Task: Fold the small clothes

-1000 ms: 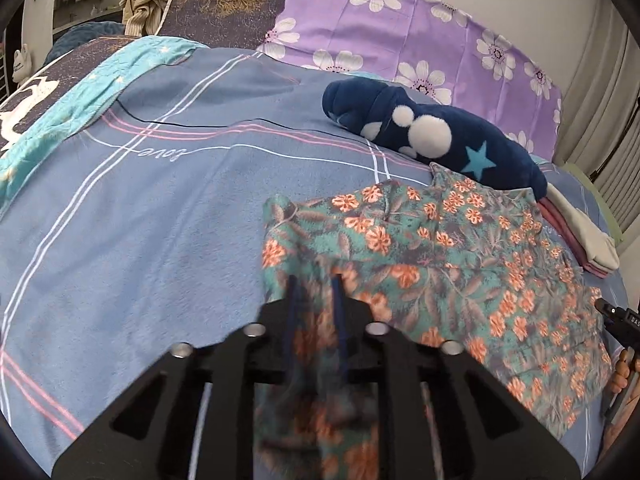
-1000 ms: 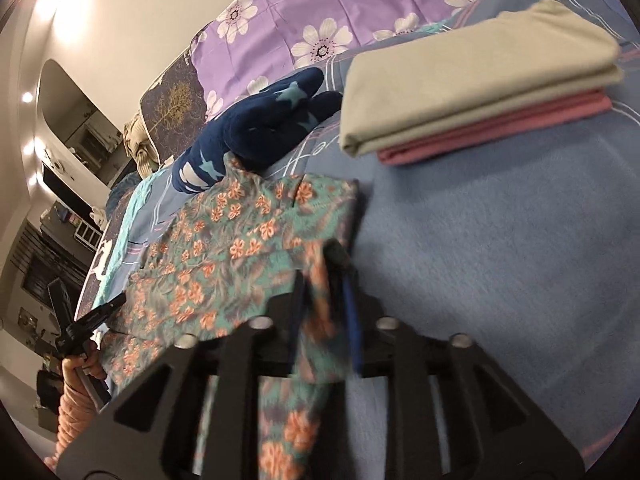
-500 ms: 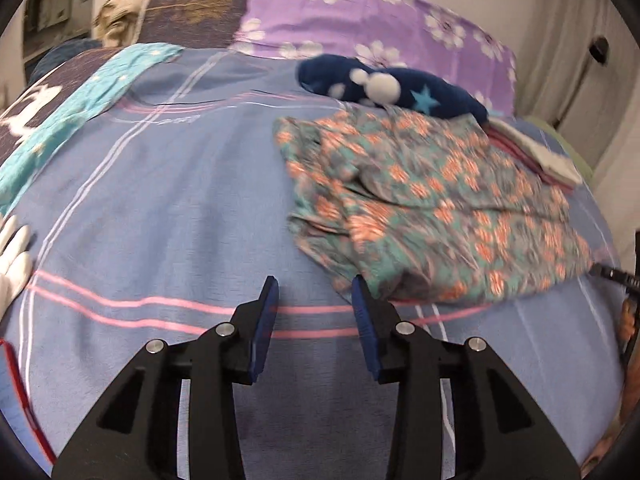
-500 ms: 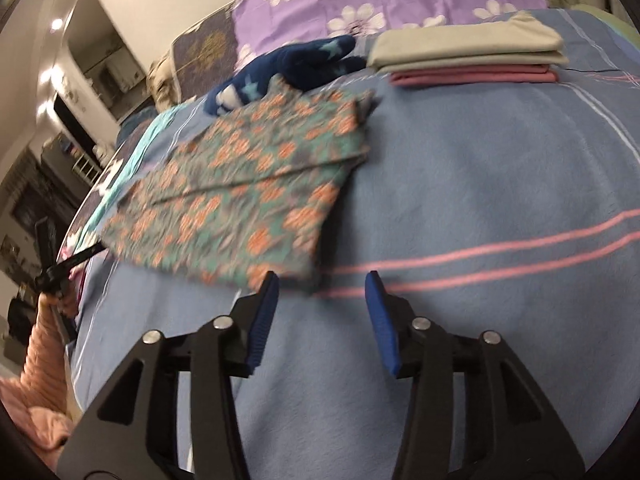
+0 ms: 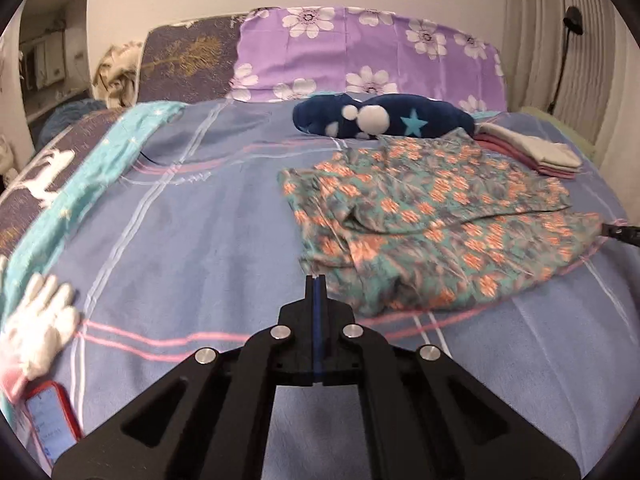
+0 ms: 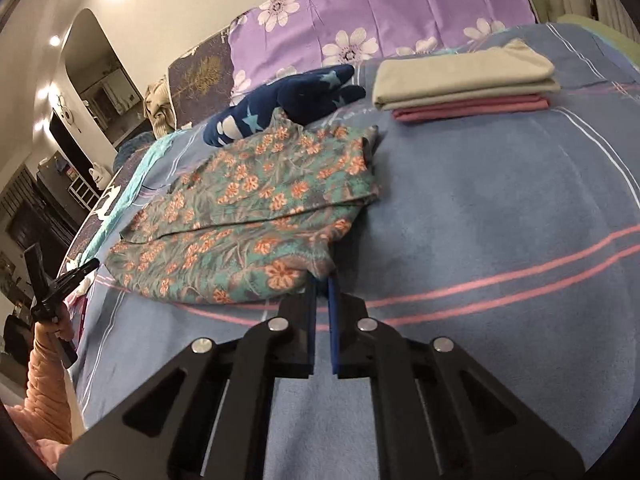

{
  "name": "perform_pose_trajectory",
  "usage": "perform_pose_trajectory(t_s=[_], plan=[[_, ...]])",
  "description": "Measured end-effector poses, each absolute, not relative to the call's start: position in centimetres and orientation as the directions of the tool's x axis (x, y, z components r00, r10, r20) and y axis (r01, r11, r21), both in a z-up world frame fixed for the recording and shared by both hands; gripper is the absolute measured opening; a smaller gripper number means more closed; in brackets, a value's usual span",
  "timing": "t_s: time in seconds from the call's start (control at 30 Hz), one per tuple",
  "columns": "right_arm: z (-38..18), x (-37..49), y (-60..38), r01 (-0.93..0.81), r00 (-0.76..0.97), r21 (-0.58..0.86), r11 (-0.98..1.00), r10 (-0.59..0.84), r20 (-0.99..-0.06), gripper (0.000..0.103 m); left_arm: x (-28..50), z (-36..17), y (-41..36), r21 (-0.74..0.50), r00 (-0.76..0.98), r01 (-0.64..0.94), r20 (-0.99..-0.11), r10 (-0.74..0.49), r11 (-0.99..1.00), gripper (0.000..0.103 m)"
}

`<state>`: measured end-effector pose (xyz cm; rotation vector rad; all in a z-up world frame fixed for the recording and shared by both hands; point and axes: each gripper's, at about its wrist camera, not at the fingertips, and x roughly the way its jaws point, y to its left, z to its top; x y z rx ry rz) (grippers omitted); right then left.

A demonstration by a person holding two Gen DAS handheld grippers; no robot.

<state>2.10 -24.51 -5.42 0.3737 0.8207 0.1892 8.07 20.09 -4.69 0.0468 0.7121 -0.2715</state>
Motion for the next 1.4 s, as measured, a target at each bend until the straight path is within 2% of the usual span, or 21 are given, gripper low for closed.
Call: perform_pose_trajectory(t_s=[0.03,0.13,0.17,0.3,0.37,0.53,0.63,0.73,0.8,0.83,0.87,0.93,1.0,1.07,1.17,1.2,1.23,1.27,1.3,1.33,1.4], plan=[[-5.6,1.9,-24.3,-0.019,0.665,0.378,0.926,0.294,-0.686,0.005,7.9,-5.0,19.9,-0.064,0.709,0.284,-0.657,-0.254,0.957,0.002],[-6.2,1.5,-23.9,-0.017,0.655,0.386,0.923,0.302,-0.693,0.005,7.6,-6.5,18.0,0.010,0.689,0.325,-0.687,-0.230,0.946,0.025],[-6.4,1.5,-23.9,-0.012,0.653,0.390,0.921,0.303,-0.694,0.005,7.9,-7.1,17.0,0.054,0.686,0.338,-0.698,-0.207,0.940,0.025],[-6.8,1.4,-23.9,0.003,0.649,0.411,0.912,0.311,-0.694,0.010,9.5,-7.8,15.2,0.089,0.671,0.361,-0.716,-0.192,0.928,0.025],[-6.7,1.2,-23.7,-0.003,0.649,0.404,0.915,0.309,-0.695,0.016,10.2,-7.2,15.0,0.124,0.694,0.347,-0.701,-0.166,0.930,0.003],[-6.9,1.1,-23.6,-0.007,0.650,0.387,0.922,0.299,-0.699,0.025,9.0,-4.7,16.8,0.156,0.752,0.320,-0.642,-0.150,0.934,0.002],[-7.2,1.0,-24.0,0.006,0.645,0.394,0.919,0.297,-0.704,0.030,8.2,-4.9,18.7,0.210,0.776,0.226,-0.630,-0.045,0.951,0.000],[-7.6,0.6,-24.4,0.026,0.634,0.419,0.907,0.310,-0.709,0.033,8.0,-5.8,21.0,0.106,0.736,0.171,-0.675,-0.055,0.979,0.000],[-7.7,0.2,-24.6,0.035,0.629,0.446,0.894,0.327,-0.705,0.038,7.6,-6.4,21.6,-0.011,0.696,0.187,-0.704,-0.140,0.982,0.001],[-7.7,-0.1,-24.7,0.041,0.629,0.465,0.884,0.339,-0.699,0.042,7.3,-6.5,21.6,-0.077,0.678,0.203,-0.709,-0.197,0.976,0.012],[-7.7,-0.5,-24.7,0.045,0.631,0.492,0.870,0.357,-0.689,0.047,7.0,-6.6,21.6,-0.151,0.661,0.216,-0.705,-0.259,0.965,0.040],[-7.8,-1.1,-24.7,0.049,0.627,0.562,0.826,0.412,-0.661,0.054,7.0,-7.0,21.2,-0.358,0.604,0.246,-0.670,-0.431,0.901,0.066],[-8.3,-0.7,-24.5,0.051,0.606,0.644,0.763,0.489,-0.627,0.057,7.9,-8.0,20.1,-0.474,0.525,0.256,-0.664,-0.532,0.843,0.067],[-8.9,0.1,-24.2,0.074,0.601,0.693,0.717,0.523,-0.605,0.064,9.2,-8.6,19.0,-0.468,0.527,0.225,-0.679,-0.510,0.855,0.068],[-9.2,2.1,-24.3,0.125,0.636,0.740,0.661,0.519,-0.571,0.070,12.0,-9.0,19.1,-0.514,0.555,0.162,-0.658,-0.508,0.842,0.067],[-9.3,2.6,-24.4,0.135,0.646,0.748,0.650,0.515,-0.564,0.070,12.8,-9.1,19.2,-0.543,0.564,0.130,-0.648,-0.512,0.830,0.063],[-9.4,3.5,-24.4,0.155,0.657,0.760,0.631,0.508,-0.557,0.070,13.5,-9.1,19.4,-0.554,0.574,0.101,-0.646,-0.503,0.826,0.032],[-9.5,4.1,-24.5,0.172,0.663,0.766,0.619,0.502,-0.555,0.062,14.1,-9.3,19.4,-0.563,0.568,0.091,-0.648,-0.507,0.822,0.003],[-9.7,4.8,-24.4,0.192,0.661,0.764,0.616,0.494,-0.565,0.048,14.6,-9.5,19.5,-0.591,0.550,0.088,-0.642,-0.534,0.802,0.003],[-9.9,5.3,-24.3,0.200,0.644,0.761,0.617,0.502,-0.576,0.006,14.6,-9.4,19.6,-0.592,0.560,0.084,-0.637,-0.530,0.801,0.003],[-9.7,5.6,-24.5,0.216,0.641,0.765,0.607,0.502,-0.580,0.005,14.0,-8.3,19.0,-0.546,0.587,0.114,-0.637,-0.499,0.830,0.002]])
